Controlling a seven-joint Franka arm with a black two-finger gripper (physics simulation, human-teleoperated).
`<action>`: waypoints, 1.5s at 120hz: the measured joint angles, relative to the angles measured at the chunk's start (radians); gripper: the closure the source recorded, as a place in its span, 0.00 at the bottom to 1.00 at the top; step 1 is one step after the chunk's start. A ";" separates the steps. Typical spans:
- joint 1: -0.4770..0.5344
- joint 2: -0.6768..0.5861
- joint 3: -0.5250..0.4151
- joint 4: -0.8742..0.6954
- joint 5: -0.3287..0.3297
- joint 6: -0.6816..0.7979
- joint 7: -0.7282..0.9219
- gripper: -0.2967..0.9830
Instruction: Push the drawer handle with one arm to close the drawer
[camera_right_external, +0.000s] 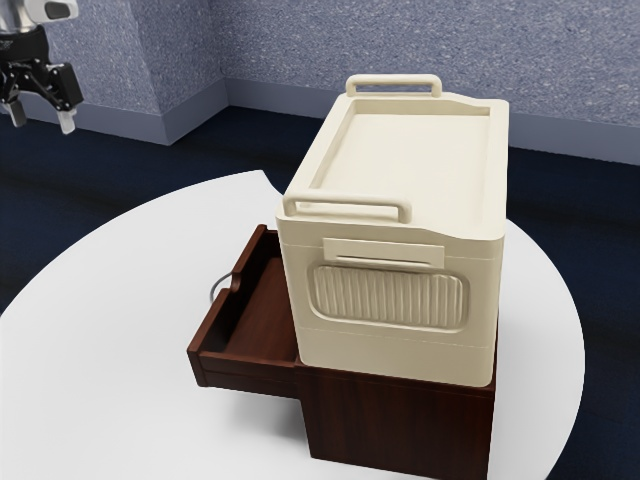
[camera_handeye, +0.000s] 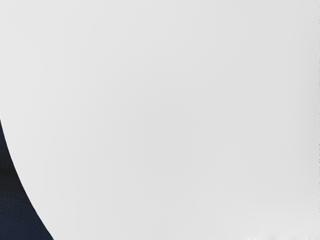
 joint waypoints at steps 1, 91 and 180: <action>0.000 0.000 0.000 0.002 0.000 0.000 0.001 0.23; -0.105 0.016 -0.040 0.071 0.056 -0.020 0.067 0.75; -0.136 -0.013 -0.031 -0.536 0.060 0.517 0.465 0.84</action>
